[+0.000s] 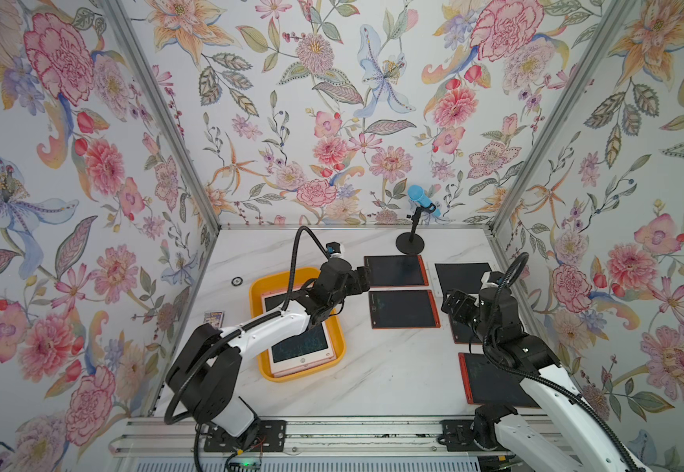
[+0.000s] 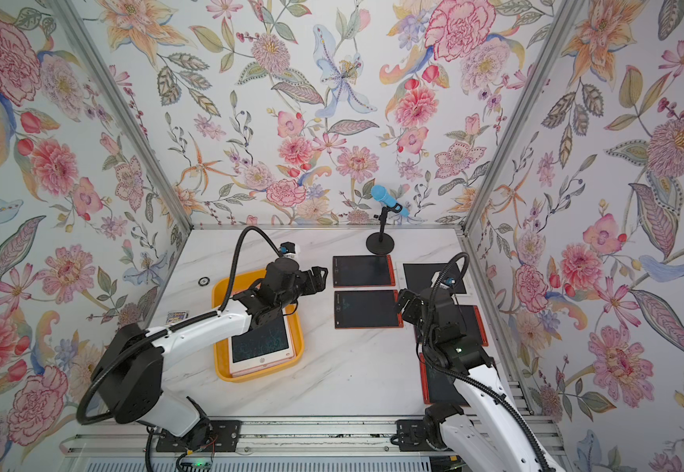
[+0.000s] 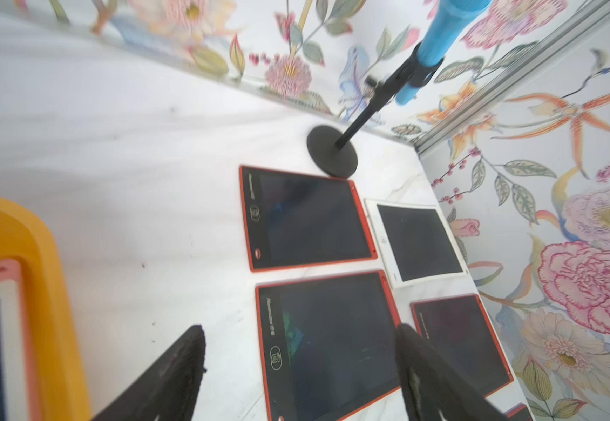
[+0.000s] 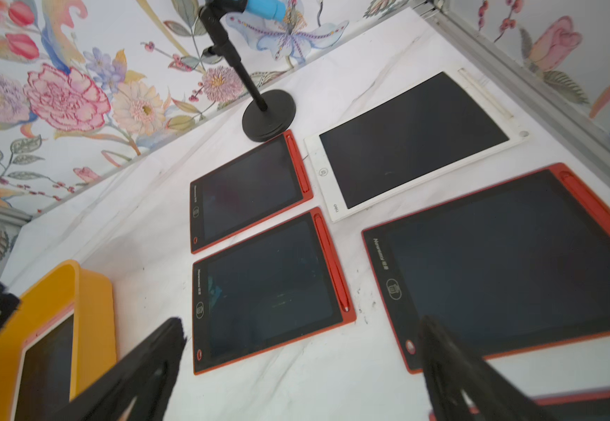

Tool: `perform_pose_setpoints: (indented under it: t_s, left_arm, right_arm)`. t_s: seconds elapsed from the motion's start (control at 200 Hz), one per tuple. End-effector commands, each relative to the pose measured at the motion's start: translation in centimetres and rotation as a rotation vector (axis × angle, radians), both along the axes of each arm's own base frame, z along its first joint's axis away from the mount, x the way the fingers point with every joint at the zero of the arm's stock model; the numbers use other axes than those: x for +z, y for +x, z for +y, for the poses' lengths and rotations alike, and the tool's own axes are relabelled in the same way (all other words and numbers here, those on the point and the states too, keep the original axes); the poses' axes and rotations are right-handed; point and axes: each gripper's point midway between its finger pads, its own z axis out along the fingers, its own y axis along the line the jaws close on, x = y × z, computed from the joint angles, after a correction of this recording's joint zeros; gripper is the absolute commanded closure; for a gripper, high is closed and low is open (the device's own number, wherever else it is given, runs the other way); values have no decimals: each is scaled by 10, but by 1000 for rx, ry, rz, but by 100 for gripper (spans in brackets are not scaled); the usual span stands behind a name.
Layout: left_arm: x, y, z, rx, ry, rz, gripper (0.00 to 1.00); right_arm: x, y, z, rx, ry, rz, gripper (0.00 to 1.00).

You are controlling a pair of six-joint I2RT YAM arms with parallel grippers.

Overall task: Take out the writing tablet from the storage box
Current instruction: Place the writing tablet at the center of the board, then pick up the writing tablet from the storage box.

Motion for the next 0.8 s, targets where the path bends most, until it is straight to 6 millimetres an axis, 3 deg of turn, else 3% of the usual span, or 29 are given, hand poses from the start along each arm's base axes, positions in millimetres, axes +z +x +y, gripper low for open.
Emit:
perform_pose_setpoints:
  t_s: [0.0, 0.16, 0.25, 0.395, 0.505, 0.661, 0.796]
  left_arm:
    - [-13, -9, 51, 67, 204, 10, 15]
    - [-37, -35, 110, 170, 286, 68, 12]
    - [-58, -51, 142, 217, 320, 120, 10]
    - [-85, -71, 182, 282, 404, 199, 6]
    - [-97, -78, 197, 308, 457, 241, 4]
    - [-117, -77, 205, 333, 492, 300, 1]
    - [-136, -74, 208, 339, 502, 348, 1]
  right_arm:
    - [27, 16, 22, 20, -25, -86, 0]
    - [22, 33, 84, 154, -66, -83, 0]
    - [14, 36, 136, 274, -102, -65, 0]
    - [-17, 44, 208, 434, -153, 11, 0]
    - [-50, 41, 261, 560, -187, 81, 3]
    - [-89, 34, 300, 641, -223, 151, 10]
    - [-113, 29, 314, 673, -249, 197, 16]
